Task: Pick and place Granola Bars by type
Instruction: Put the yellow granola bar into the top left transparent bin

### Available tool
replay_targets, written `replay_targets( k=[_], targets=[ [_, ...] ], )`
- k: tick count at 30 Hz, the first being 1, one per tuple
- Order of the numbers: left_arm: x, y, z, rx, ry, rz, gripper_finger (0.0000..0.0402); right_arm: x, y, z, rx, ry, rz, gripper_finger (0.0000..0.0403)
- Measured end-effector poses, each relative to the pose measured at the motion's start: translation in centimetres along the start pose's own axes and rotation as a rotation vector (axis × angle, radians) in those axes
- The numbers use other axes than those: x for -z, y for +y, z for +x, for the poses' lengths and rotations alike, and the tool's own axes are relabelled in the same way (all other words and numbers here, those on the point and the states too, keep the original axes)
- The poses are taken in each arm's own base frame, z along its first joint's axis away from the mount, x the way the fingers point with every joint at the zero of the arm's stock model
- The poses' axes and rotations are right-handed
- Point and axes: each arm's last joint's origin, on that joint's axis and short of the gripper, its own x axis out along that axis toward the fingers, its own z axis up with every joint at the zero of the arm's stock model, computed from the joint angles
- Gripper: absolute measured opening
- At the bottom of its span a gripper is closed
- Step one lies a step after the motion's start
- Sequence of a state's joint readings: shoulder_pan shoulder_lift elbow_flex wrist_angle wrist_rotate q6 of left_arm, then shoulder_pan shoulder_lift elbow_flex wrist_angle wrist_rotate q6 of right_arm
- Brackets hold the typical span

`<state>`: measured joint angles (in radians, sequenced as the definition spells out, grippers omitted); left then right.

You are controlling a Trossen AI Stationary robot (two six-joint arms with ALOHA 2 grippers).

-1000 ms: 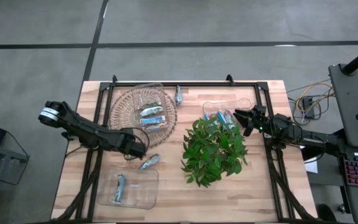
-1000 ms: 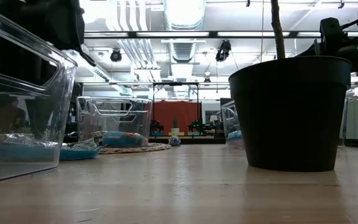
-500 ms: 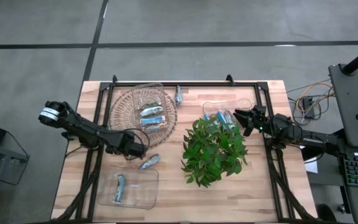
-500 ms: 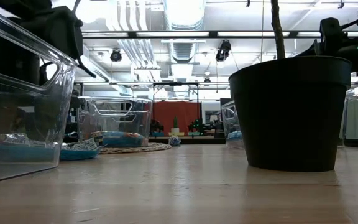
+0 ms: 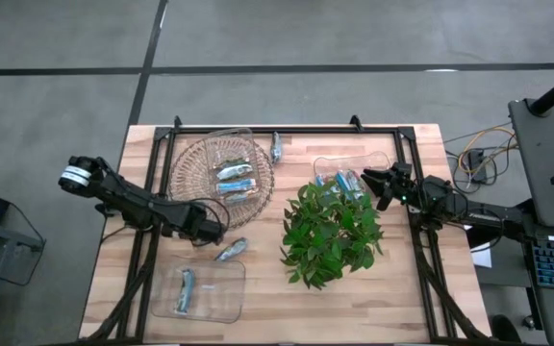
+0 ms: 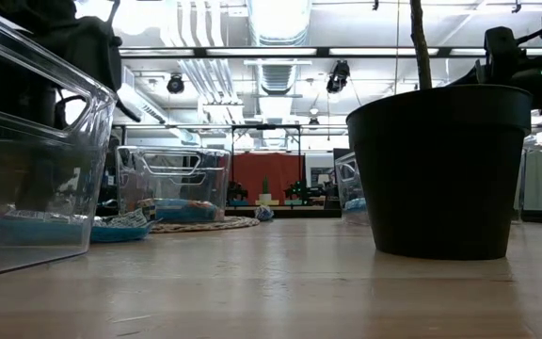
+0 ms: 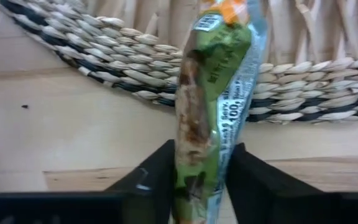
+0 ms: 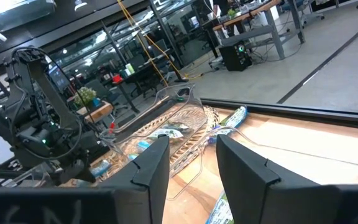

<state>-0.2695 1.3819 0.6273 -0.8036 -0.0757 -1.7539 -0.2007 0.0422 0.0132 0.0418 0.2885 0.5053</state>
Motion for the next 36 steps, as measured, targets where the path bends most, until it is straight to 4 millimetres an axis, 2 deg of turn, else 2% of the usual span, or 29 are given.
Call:
replay_targets(
  k=[7, 13, 19, 25, 30, 36],
  targets=[
    [0.0, 0.2, -0.1, -0.025, 0.002, -0.004, 0.0020, 0.0, 0.0, 0.0, 0.000, 0.000, 0.000, 0.0132],
    [0.1, -0.8, -1.6, 0.023, 0.029, 0.025, 0.0011, 0.0, 0.0, 0.0, 0.000, 0.001, 0.000, 0.0133],
    [0.0, -1.7, -5.4, 0.031, 0.022, 0.090, 0.0010, 0.0, 0.0, 0.0, 0.000, 0.000, 0.000, 0.0125],
    [-0.5, -2.6, -10.5, 0.026, -0.045, 0.247, 0.0010, 0.0, 0.0, 0.0, 0.000, 0.000, 0.000, 0.0125],
    [-1.6, -3.8, -14.5, 0.116, -0.096, 0.467, 0.0010, 0.0, 0.0, 0.0, 0.000, 0.000, 0.000, 0.0132],
    [-4.0, -5.2, -17.2, 0.182, -0.149, 0.682, 0.0009, 0.0, 0.0, 0.0, 0.000, 0.000, 0.000, 0.0137]
  ],
)
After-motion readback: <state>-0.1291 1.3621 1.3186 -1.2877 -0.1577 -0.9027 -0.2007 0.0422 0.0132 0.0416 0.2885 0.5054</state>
